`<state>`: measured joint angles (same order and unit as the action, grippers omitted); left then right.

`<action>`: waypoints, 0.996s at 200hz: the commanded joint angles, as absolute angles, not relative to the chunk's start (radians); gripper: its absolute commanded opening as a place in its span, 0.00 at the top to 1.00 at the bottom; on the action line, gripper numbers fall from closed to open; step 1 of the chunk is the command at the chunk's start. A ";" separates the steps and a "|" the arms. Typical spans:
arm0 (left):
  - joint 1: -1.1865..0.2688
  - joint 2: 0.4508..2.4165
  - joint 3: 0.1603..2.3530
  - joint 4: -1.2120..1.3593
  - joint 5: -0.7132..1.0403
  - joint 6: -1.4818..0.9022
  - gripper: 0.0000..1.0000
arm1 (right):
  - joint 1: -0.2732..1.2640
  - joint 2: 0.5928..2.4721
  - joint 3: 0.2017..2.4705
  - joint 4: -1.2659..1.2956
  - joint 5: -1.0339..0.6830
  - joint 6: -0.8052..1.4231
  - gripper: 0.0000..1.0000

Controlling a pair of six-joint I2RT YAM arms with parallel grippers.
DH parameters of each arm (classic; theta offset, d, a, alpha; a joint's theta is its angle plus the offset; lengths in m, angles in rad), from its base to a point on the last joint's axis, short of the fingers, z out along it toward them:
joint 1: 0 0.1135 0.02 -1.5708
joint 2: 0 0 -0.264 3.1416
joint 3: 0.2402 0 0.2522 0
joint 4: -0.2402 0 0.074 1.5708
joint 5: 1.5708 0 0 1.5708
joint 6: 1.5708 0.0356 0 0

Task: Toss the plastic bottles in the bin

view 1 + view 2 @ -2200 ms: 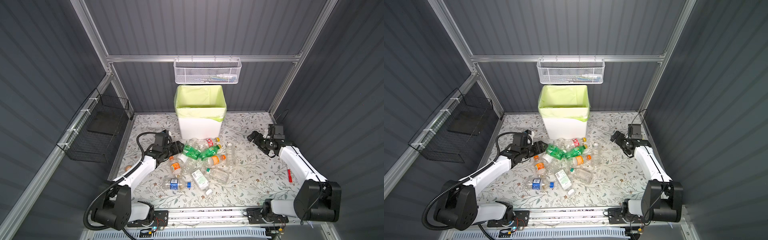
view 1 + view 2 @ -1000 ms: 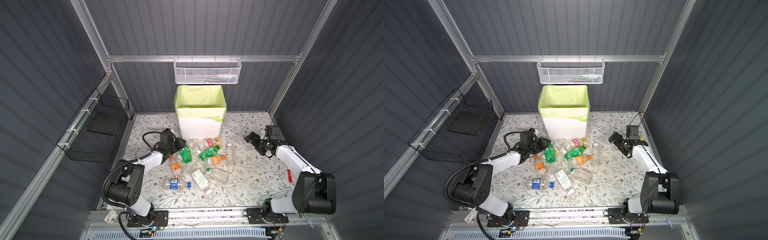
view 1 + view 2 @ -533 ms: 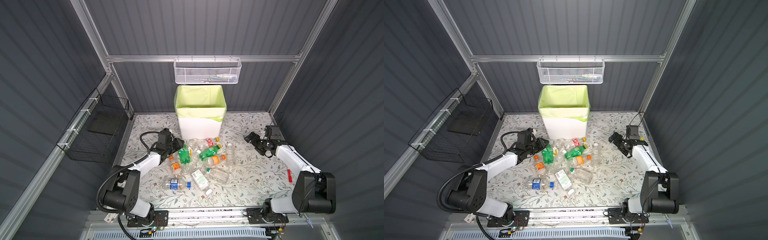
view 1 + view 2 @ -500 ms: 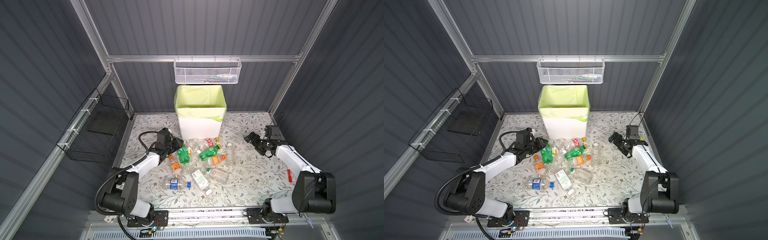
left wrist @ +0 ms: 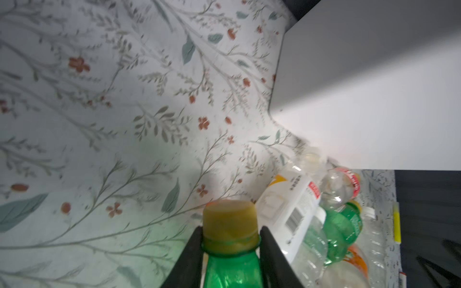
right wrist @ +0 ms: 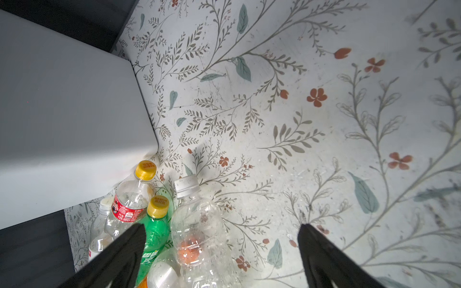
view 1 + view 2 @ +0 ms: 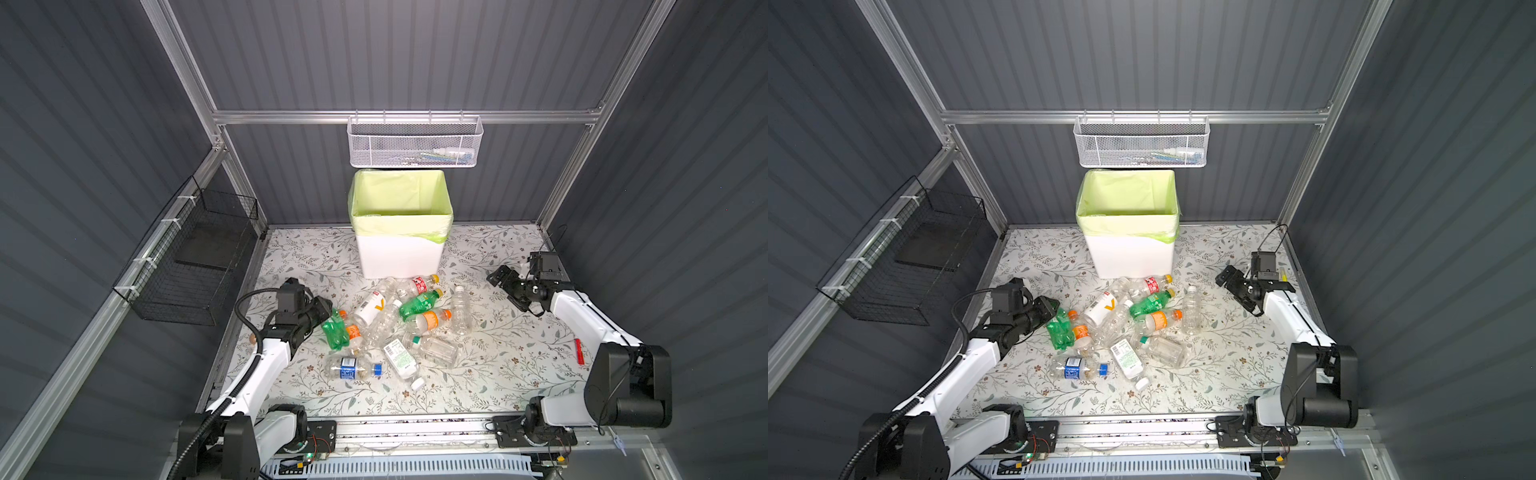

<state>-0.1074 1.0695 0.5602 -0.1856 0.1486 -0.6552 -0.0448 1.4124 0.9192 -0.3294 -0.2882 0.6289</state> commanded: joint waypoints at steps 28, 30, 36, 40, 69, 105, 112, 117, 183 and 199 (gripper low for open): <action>-0.101 1.048 0.867 -0.235 0.148 -0.618 0.81 | -0.018 1.391 0.908 -0.348 -0.282 0.644 0.03; -0.102 1.060 0.899 -0.238 0.148 -0.611 0.81 | -0.015 1.390 0.909 -0.348 -0.282 0.644 0.03; -0.101 1.100 1.004 -0.246 0.156 -0.593 0.81 | -0.013 1.389 0.911 -0.345 -0.280 0.648 0.03; -0.101 1.131 1.079 -0.245 0.164 -0.581 0.81 | -0.011 1.389 0.914 -0.344 -0.279 0.649 0.03; -0.169 1.518 1.822 -0.299 0.304 -0.532 0.58 | 0.010 1.401 0.945 -0.345 -0.276 0.654 0.02; -0.242 2.064 2.799 -0.571 0.301 -0.494 0.01 | 0.030 1.369 0.928 -0.341 -0.267 0.681 0.02; -0.230 2.040 2.690 -0.492 0.301 -0.509 0.01 | 0.032 1.360 0.917 -0.340 -0.273 0.688 0.02; -0.218 2.001 2.607 -0.419 0.304 -0.530 0.01 | 0.036 1.351 0.909 -0.341 -0.276 0.690 0.02; -0.169 1.686 2.140 -0.247 0.256 -0.375 0.00 | 0.070 1.380 0.904 -0.374 -0.252 0.649 0.02; -0.148 1.584 1.964 -0.247 0.201 -0.332 0.01 | 0.108 1.395 0.928 -0.383 -0.230 0.607 0.02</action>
<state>-0.1574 1.7470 2.1197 -0.2871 0.2577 -0.4351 0.0654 1.3701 0.9035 -0.3496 -0.2619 0.6624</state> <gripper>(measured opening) 0.994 0.978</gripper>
